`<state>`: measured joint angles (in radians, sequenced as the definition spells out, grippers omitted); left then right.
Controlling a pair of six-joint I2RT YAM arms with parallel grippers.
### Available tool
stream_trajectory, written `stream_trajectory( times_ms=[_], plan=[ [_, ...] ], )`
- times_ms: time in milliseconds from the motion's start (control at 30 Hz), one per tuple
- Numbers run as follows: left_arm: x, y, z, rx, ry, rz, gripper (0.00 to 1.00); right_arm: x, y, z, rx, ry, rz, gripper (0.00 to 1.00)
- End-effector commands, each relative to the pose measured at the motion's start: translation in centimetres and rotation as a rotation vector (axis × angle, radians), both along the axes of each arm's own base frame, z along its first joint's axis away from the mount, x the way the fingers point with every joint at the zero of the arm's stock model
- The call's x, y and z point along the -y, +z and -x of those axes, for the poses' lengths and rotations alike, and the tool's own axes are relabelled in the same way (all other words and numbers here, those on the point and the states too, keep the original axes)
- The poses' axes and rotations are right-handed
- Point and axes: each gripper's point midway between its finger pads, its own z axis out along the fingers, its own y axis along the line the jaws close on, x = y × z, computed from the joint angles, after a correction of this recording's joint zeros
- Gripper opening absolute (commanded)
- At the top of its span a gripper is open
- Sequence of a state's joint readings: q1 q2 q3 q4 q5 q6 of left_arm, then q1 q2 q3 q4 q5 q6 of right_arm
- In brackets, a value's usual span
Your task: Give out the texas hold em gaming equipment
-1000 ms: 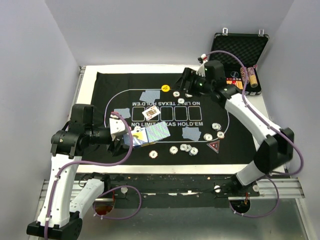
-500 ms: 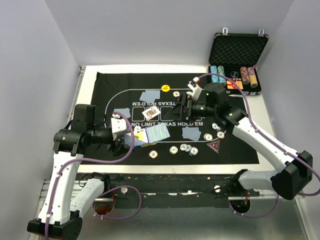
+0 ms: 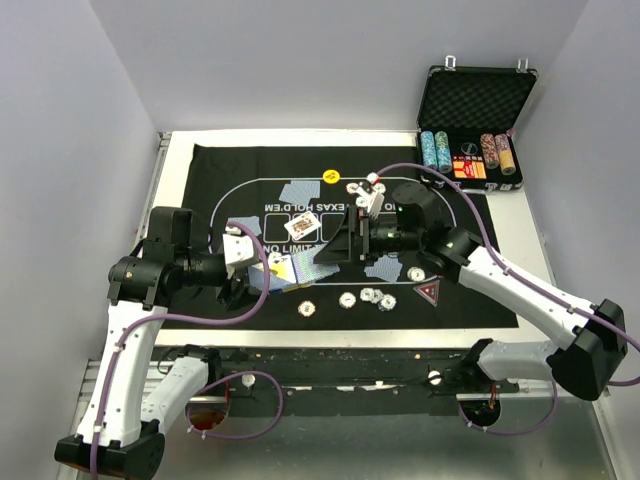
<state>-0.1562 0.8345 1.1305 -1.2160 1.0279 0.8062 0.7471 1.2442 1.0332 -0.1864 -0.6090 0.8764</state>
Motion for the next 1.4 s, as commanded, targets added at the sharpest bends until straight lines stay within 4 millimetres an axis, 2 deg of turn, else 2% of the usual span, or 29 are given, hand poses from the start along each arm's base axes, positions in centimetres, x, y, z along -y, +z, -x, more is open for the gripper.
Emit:
stream_trajectory(
  times_ms=[0,133,667,900,1367],
  plan=[
    [0.3,0.5,-0.5,0.030,-0.008,0.021,0.20,-0.4,0.3,1.6,-0.008,0.025,-0.009,1.00],
    [0.3,0.4,-0.8,0.025,-0.008,0.023,0.20,-1.0,0.4,2.0,-0.017,0.038,-0.012,0.92],
    [0.4,0.6,-0.6,0.037,-0.016,0.034,0.20,-0.7,-0.2,1.0,-0.024,-0.017,0.051,0.42],
    [0.5,0.8,-0.5,0.043,-0.019,0.040,0.20,-0.5,0.7,0.7,-0.008,-0.032,0.064,0.31],
    [0.5,0.4,-0.4,0.037,-0.019,0.044,0.20,0.9,1.5,0.6,0.025,-0.079,0.108,0.19]
  ],
)
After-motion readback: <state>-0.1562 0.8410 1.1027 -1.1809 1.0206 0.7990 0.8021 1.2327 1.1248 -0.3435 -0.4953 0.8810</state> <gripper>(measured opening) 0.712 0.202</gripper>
